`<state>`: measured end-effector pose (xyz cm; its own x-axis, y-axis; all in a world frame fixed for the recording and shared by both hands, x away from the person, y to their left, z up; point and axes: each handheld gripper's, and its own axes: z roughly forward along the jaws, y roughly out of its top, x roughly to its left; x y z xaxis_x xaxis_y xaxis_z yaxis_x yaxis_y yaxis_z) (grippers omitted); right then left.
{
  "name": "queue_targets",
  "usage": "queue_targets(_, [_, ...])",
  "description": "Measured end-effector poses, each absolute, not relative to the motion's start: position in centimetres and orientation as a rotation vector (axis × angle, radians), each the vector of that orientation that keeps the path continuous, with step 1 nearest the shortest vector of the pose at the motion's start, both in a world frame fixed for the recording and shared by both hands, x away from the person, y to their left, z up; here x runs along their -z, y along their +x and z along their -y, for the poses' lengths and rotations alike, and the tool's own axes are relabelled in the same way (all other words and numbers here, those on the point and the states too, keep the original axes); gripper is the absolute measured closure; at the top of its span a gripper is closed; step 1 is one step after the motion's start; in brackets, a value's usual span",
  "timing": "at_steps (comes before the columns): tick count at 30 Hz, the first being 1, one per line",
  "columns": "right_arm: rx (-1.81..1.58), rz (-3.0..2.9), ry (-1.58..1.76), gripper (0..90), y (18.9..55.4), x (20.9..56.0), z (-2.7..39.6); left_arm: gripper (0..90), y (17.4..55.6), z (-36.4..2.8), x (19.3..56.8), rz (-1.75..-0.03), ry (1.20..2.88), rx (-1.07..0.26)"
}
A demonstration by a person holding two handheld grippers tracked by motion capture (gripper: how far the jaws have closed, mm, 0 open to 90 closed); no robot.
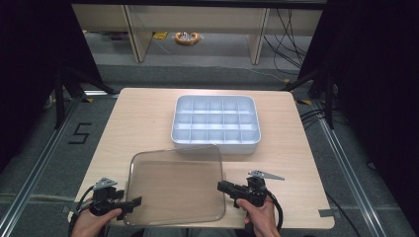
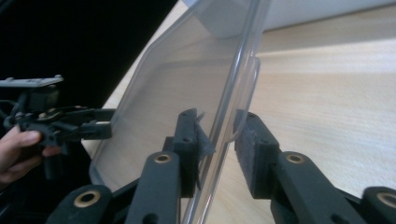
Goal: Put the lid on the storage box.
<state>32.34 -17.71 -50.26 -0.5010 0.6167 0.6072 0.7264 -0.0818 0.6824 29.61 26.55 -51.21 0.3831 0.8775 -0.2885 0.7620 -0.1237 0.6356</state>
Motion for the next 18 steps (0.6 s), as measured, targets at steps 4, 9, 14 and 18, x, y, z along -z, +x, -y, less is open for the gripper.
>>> queue_targets(4, [1.656, 2.060, -1.481, 71.7, 32.2, 49.8, 17.6, 20.9, 30.0, -26.8, 51.3, -1.429, 1.839, -0.163])
queue_targets(9, [1.676, 2.099, -1.446, 72.0, 32.6, 49.8, 17.8, 31.6, 30.9, -27.7, 51.5, -1.454, 1.733, -0.059])
queue_targets(14, [1.622, 2.127, -1.504, 70.6, 32.7, 49.5, 17.9, 42.8, 30.8, -27.9, 51.2, -1.467, 1.691, -0.066])
queue_targets(18, [1.523, 2.280, -1.569, 71.1, 32.6, 48.5, 17.8, 47.1, 30.4, -27.7, 50.6, -1.459, 1.677, -0.119])
